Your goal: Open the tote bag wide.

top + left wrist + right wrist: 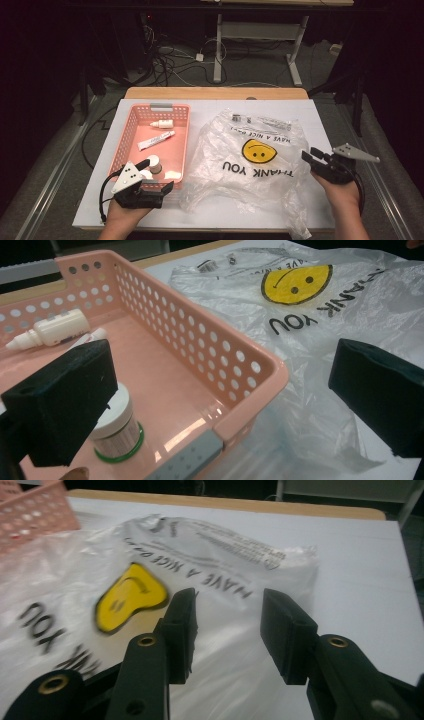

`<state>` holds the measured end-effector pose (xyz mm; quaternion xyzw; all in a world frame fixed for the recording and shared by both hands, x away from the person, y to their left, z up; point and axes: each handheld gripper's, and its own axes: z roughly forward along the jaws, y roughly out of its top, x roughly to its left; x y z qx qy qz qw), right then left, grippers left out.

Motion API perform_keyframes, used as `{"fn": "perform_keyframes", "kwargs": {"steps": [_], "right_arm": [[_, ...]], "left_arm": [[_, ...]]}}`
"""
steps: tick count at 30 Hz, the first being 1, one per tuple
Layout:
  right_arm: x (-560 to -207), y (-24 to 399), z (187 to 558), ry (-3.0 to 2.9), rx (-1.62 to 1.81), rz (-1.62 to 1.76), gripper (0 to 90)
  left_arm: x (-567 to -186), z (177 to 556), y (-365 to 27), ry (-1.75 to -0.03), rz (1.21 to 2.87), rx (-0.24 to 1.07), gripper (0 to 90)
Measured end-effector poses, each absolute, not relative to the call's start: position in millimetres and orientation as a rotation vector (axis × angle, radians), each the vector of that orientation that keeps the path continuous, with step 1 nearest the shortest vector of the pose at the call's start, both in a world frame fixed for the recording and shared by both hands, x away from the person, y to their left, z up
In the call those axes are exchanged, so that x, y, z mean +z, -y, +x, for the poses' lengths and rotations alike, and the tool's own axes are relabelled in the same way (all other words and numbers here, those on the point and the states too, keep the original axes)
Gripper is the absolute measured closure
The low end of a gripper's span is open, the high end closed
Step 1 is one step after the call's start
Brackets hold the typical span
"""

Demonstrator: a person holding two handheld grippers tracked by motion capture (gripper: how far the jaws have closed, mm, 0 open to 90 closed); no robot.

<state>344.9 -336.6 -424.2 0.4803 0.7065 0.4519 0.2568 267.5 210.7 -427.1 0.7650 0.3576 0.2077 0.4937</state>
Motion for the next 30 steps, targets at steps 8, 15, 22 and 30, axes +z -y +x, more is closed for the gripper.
{"fn": "perform_keyframes", "kwargs": {"steps": [8, 15, 22, 30], "right_arm": [[-440.3, 348.4, 423.8, -1.907, 1.05, 1.433, 53.9], [-457.6, 355.1, 462.6, -1.972, 0.96, 1.538, 52.8], [-467.4, 353.5, 467.5, -2.047, 0.948, 1.555, 78.6], [-454.1, 374.2, 443.6, -1.926, 0.92, 1.545, 90.0]], "left_arm": [[-429.8, 258.5, -219.7, -0.89, 1.852, 0.485, 0.0], [-430.9, 253.1, -220.3, -0.885, 1.856, 0.49, 0.0], [-432.2, 254.4, -218.6, -0.885, 1.86, 0.477, 0.0], [-428.7, 255.4, -212.2, -0.85, 1.854, 0.469, 0.0]]}}
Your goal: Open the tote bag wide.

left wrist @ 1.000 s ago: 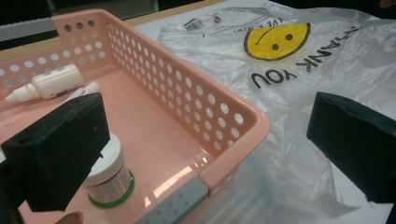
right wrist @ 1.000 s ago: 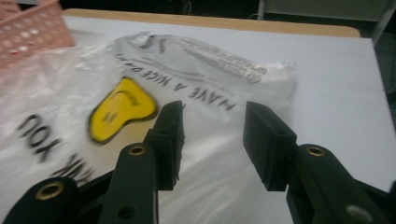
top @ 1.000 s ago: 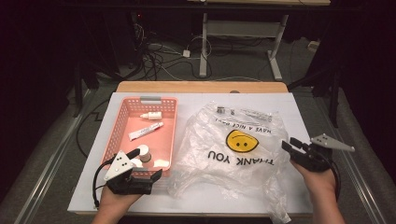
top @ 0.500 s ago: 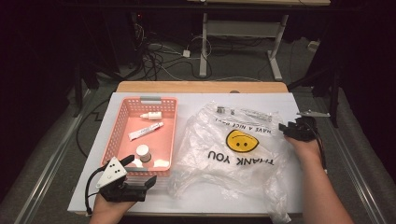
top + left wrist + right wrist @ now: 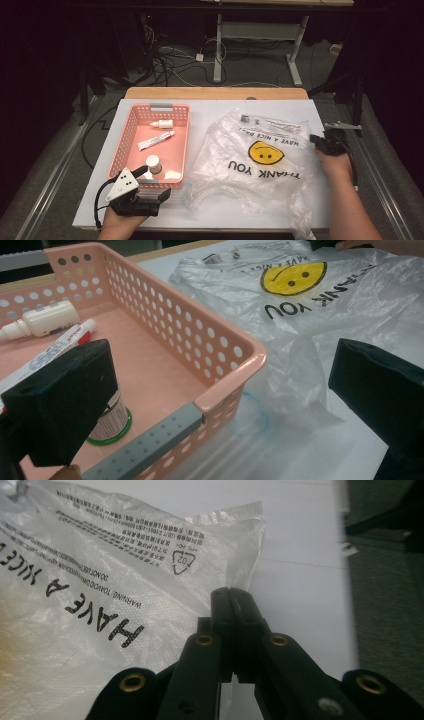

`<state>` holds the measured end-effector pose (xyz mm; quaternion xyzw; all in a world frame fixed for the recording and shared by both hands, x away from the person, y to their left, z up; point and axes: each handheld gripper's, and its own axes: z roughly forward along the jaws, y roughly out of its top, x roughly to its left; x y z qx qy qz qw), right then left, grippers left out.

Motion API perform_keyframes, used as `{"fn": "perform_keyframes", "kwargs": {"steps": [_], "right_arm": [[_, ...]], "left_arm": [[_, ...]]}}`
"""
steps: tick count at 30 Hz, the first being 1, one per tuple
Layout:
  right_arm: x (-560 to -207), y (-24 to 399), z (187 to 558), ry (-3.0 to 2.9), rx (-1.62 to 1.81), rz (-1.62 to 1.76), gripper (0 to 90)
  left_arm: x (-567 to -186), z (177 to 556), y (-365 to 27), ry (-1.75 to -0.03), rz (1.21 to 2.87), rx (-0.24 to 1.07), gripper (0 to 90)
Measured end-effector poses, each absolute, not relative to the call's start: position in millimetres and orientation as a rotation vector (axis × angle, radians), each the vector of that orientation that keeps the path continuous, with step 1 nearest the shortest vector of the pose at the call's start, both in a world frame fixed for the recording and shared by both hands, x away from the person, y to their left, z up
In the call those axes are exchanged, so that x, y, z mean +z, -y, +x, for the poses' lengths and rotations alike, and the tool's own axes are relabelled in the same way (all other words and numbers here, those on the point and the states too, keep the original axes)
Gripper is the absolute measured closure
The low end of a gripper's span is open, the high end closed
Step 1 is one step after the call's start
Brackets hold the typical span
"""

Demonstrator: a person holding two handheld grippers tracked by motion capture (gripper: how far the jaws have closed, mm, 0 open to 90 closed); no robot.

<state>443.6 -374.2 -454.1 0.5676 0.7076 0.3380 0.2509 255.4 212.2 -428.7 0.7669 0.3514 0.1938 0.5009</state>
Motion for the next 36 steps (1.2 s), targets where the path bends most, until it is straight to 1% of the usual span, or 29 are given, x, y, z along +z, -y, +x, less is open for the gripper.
{"fn": "perform_keyframes", "kwargs": {"steps": [5, 6, 7, 8, 9, 10, 11, 12, 13, 15, 17, 19, 20, 21, 24, 27, 32, 33, 35, 36], "right_arm": [[-447.0, 420.3, 409.9, -1.761, 0.885, 1.602, 90.0], [-446.4, 432.6, 396.5, -1.717, 0.897, 1.615, 89.9], [-446.4, 432.6, 396.5, -1.717, 0.897, 1.615, 89.9], [-446.0, 438.9, 387.0, -1.689, 0.947, 1.624, 76.3], [-446.0, 438.9, 387.0, -1.689, 0.947, 1.624, 76.3], [-442.0, 438.1, 377.6, -1.689, 0.991, 1.605, 67.2], [-442.0, 438.1, 377.6, -1.689, 0.991, 1.605, 67.2], [-438.0, 436.2, 371.0, -1.687, 0.996, 1.574, 63.3], [-428.8, 431.5, 353.0, -1.695, 1.052, 1.531, 62.4], [-421.5, 424.2, 329.6, -1.73, 1.055, 1.46, 66.4], [-418.0, 417.4, 303.0, -1.774, 1.073, 1.406, 75.2], [-421.3, 409.6, 278.4, -1.853, 1.079, 1.367, 84.1], [-421.3, 409.6, 278.4, -1.853, 1.079, 1.367, 84.1], [-430.2, 401.2, 256.6, -1.931, 1.063, 1.338, 90.0], [-449.3, 388.9, 235.6, -2.064, 1.003, 1.333, 90.0], [-463.5, 382.7, 225.8, -2.13, 0.971, 1.333, 90.0], [-454.6, 364.3, 215.1, -2.13, 1.067, 1.274, 90.0], [-445.2, 353.8, 211.7, -2.117, 1.116, 1.247, 84.8], [-437.4, 347.0, 210.8, -2.11, 1.17, 1.211, 74.7], [-437.4, 347.0, 210.8, -2.11, 1.17, 1.211, 74.7]], "left_arm": [[-429.1, 258.9, -208.4, -0.835, 1.861, 0.457, 0.0], [-429.0, 259.5, -207.6, -0.832, 1.862, 0.454, 0.0], [-428.8, 260.0, -206.6, -0.829, 1.862, 0.451, 0.0], [-428.6, 260.5, -205.5, -0.826, 1.863, 0.449, 0.0], [-428.2, 260.9, -204.2, -0.821, 1.865, 0.449, 0.0], [-427.7, 261.3, -203.0, -0.817, 1.864, 0.448, 0.0], [-427.2, 261.5, -202.0, -0.812, 1.864, 0.448, 0.0], [-426.6, 261.6, -201.1, -0.808, 1.863, 0.447, 0.0], [-426.2, 261.7, -200.3, -0.802, 1.865, 0.447, 0.0], [-425.5, 262.7, -199.0, -0.791, 1.866, 0.444, 0.0], [-425.3, 263.7, -198.1, -0.787, 1.865, 0.437, 0.0], [-425.1, 264.2, -196.5, -0.781, 1.866, 0.434, 0.0], [-425.1, 264.2, -196.5, -0.781, 1.866, 0.434, 0.0], [-424.9, 264.1, -195.7, -0.776, 1.867, 0.434, 0.0], [-423.9, 264.0, -191.4, -0.765, 1.868, 0.431, 0.0], [-423.1, 264.4, -187.9, -0.756, 1.87, 0.43, 0.0], [-424.0, 266.5, -186.1, -0.757, 1.873, 0.422, 0.0], [-424.4, 267.1, -186.1, -0.759, 1.874, 0.421, 0.0], [-424.8, 267.7, -186.6, -0.76, 1.875, 0.42, 0.0], [-425.0, 268.0, -187.2, -0.76, 1.875, 0.42, 0.0]]}}
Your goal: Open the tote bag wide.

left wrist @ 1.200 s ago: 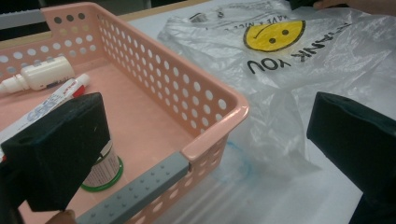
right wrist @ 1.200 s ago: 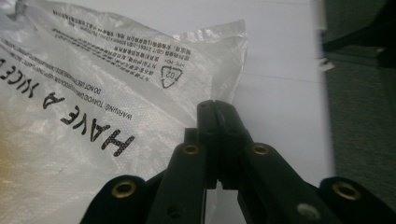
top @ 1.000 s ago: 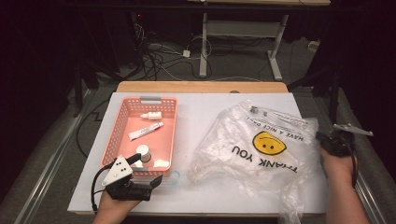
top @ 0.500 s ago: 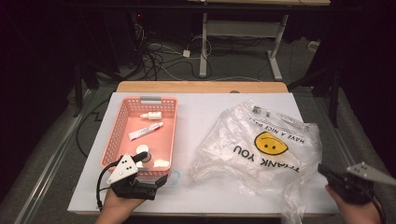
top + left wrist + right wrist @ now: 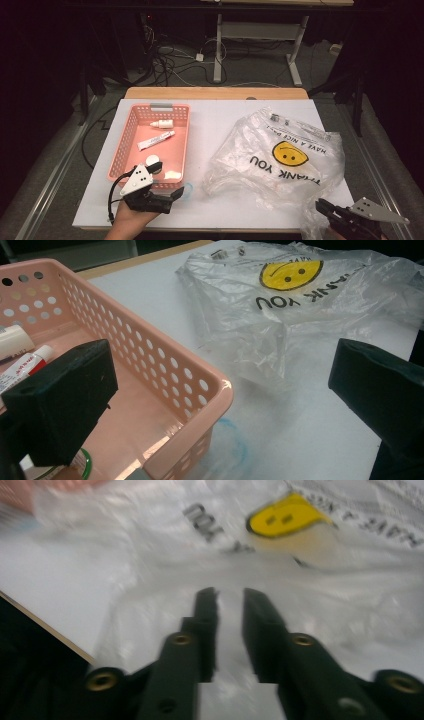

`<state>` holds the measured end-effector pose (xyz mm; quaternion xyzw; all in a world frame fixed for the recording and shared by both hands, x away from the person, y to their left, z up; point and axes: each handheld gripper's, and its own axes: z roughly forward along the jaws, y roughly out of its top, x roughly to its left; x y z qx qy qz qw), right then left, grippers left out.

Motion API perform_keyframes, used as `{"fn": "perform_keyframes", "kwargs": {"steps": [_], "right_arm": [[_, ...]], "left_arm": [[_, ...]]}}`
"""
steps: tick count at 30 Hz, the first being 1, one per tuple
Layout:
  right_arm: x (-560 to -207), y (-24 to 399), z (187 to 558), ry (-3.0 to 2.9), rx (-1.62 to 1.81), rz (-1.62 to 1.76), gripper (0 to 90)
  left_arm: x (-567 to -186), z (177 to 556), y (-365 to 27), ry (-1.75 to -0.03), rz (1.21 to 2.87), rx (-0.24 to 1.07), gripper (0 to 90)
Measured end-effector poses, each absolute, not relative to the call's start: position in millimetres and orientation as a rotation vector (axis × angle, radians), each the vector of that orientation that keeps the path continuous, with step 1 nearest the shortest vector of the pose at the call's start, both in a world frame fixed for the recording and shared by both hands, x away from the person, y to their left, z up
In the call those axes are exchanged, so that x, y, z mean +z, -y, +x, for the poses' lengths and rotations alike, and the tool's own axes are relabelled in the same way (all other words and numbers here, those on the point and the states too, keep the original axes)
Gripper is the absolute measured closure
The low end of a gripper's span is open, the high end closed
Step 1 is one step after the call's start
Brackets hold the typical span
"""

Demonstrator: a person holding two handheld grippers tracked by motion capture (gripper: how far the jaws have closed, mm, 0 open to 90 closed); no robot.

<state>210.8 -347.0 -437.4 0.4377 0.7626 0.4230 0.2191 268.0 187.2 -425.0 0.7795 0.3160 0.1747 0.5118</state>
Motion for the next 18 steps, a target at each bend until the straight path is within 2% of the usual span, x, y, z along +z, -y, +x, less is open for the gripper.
{"fn": "perform_keyframes", "kwargs": {"steps": [1, 2, 3, 4, 6, 7, 8, 9, 10, 12, 18], "right_arm": [[-432.0, 342.4, 209.1, -2.096, 1.211, 1.205, 68.2], [-426.5, 334.6, 206.6, -2.079, 1.276, 1.211, 48.6], [-426.5, 334.6, 206.6, -2.079, 1.276, 1.211, 48.6], [-426.3, 324.1, 206.9, -2.109, 1.303, 1.225, 31.4], [-427.4, 318.2, 206.6, -2.12, 1.286, 1.216, 29.2], [-430.0, 310.8, 206.8, -2.142, 1.243, 1.217, 30.3], [-433.0, 307.4, 208.8, -2.164, 1.207, 1.204, 37.1], [-442.1, 301.2, 214.7, -2.229, 1.11, 1.193, 67.3], [-442.1, 301.2, 214.7, -2.229, 1.11, 1.193, 67.3], [-451.1, 293.9, 226.3, -2.296, 1.052, 1.184, 89.3], [-449.5, 261.6, 249.4, -2.337, 1.095, 1.093, 89.4]], "left_arm": [[-425.1, 268.0, -187.9, -0.762, 1.874, 0.421, 0.0], [-425.0, 267.7, -188.6, -0.765, 1.871, 0.42, 0.0], [-425.0, 267.6, -189.4, -0.765, 1.869, 0.421, 0.0], [-424.9, 267.4, -190.0, -0.766, 1.869, 0.423, 0.0], [-424.5, 266.7, -191.3, -0.767, 1.868, 0.426, 0.0], [-424.4, 266.4, -191.5, -0.767, 1.867, 0.428, 0.0], [-424.2, 265.9, -191.5, -0.767, 1.866, 0.429, 0.0], [-424.0, 265.4, -191.5, -0.767, 1.866, 0.43, 0.0], [-423.8, 265.0, -191.6, -0.767, 1.865, 0.432, 0.0], [-423.5, 264.6, -191.7, -0.765, 1.865, 0.434, 0.0], [-423.4, 265.7, -192.9, -0.768, 1.865, 0.435, 0.0]]}}
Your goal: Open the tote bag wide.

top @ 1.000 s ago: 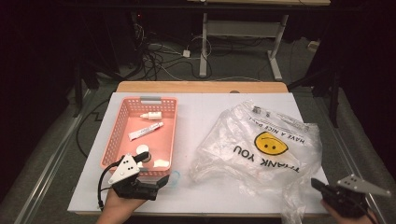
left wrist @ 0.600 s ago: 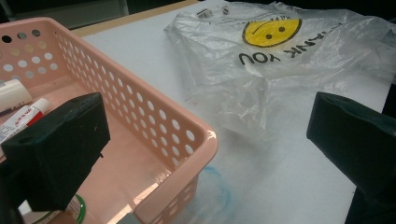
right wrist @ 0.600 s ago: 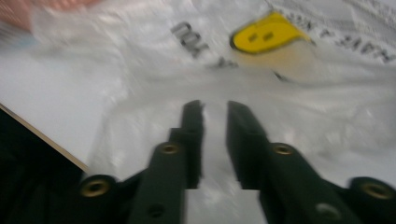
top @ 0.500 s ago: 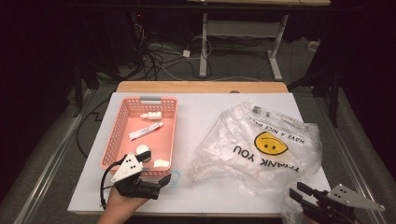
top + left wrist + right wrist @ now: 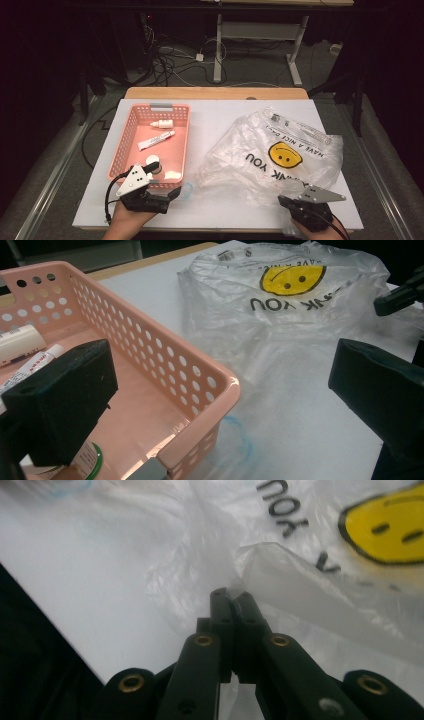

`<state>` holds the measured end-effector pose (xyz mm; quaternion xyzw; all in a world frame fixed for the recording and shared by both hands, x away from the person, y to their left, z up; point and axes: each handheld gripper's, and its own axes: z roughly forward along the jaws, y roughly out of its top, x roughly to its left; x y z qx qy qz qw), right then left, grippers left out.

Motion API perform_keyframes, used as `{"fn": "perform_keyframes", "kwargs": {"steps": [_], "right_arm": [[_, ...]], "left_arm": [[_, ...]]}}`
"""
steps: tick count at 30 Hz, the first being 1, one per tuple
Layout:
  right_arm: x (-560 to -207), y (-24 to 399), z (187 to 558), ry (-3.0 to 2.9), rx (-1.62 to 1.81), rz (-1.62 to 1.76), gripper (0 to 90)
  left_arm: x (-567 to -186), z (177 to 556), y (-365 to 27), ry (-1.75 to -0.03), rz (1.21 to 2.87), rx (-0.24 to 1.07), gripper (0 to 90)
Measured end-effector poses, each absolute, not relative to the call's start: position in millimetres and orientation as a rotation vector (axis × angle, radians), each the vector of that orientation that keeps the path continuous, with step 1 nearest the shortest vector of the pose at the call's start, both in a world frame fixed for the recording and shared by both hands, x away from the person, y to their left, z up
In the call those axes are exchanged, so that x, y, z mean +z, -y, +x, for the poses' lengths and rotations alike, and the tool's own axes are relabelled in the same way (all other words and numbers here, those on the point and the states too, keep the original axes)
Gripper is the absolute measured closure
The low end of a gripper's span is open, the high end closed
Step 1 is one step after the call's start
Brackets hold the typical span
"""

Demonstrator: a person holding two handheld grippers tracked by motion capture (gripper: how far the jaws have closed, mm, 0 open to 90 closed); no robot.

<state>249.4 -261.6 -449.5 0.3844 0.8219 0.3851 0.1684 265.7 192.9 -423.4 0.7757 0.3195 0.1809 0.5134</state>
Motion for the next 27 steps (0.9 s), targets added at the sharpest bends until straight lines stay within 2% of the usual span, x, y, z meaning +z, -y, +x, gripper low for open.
{"fn": "perform_keyframes", "kwargs": {"steps": [10, 16, 17, 18, 19, 20, 22, 27], "right_arm": [[-435.1, 212.5, 286.9, -2.285, 1.206, 1.02, 89.5], [-440.1, 199.5, 291.4, -2.328, 1.213, 1.01, 89.0], [-441.0, 199.4, 289.6, -2.335, 1.221, 1.004, 85.0], [-436.3, 200.8, 282.3, -2.33, 1.264, 0.984, 75.3], [-431.0, 202.1, 278.1, -2.318, 1.285, 0.969, 72.3], [-431.0, 202.1, 278.1, -2.318, 1.285, 0.969, 72.3], [-411.0, 207.3, 267.8, -2.263, 1.364, 0.934, 65.9], [-387.1, 215.0, 267.9, -2.199, 1.421, 0.905, 63.3]], "left_arm": [[-422.9, 265.7, -196.3, -0.768, 1.862, 0.44, 0.0], [-422.7, 266.4, -198.1, -0.773, 1.857, 0.445, 0.0], [-422.7, 266.4, -198.5, -0.774, 1.856, 0.445, 0.0], [-422.7, 266.4, -198.8, -0.775, 1.855, 0.445, 0.0], [-423.0, 266.7, -199.0, -0.779, 1.852, 0.439, 0.0], [-423.0, 266.7, -199.0, -0.779, 1.852, 0.439, 0.0], [-423.5, 267.1, -198.6, -0.782, 1.852, 0.435, 0.0], [-424.2, 267.9, -198.2, -0.789, 1.852, 0.43, 0.0]]}}
